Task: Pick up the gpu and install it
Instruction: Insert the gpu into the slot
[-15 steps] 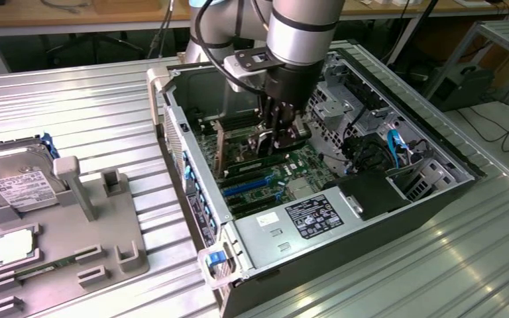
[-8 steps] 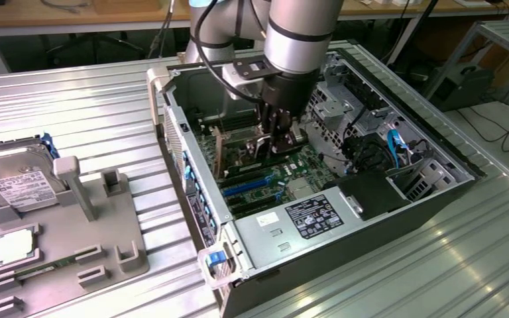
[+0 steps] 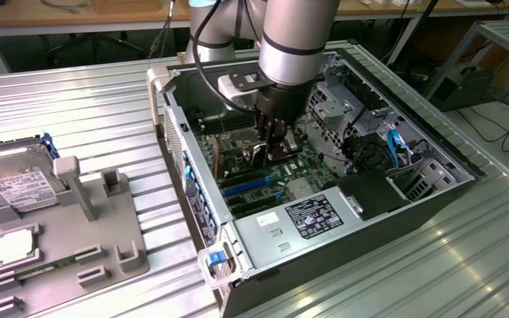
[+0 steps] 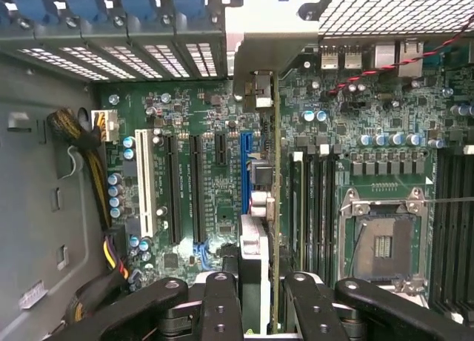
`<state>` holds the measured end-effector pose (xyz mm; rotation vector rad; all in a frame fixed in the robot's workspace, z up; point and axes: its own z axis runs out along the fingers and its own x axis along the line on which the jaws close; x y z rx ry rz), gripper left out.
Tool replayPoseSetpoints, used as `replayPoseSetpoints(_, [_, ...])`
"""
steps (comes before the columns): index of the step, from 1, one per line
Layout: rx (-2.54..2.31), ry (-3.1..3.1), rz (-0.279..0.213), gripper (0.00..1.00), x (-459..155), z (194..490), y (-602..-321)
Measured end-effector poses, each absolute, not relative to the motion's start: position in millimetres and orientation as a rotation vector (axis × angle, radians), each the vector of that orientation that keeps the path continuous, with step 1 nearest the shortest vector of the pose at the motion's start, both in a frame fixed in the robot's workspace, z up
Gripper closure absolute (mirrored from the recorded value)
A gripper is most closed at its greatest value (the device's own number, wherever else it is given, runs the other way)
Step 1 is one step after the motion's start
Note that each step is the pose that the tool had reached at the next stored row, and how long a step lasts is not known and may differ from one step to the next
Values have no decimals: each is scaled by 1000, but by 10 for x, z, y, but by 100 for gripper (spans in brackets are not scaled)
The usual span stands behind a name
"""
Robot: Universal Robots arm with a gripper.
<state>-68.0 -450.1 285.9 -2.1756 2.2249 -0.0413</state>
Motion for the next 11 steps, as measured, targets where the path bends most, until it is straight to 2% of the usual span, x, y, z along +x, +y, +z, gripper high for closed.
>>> replayPoseSetpoints(11, [-2176,2225,-42,72,-728,2785,-4527])
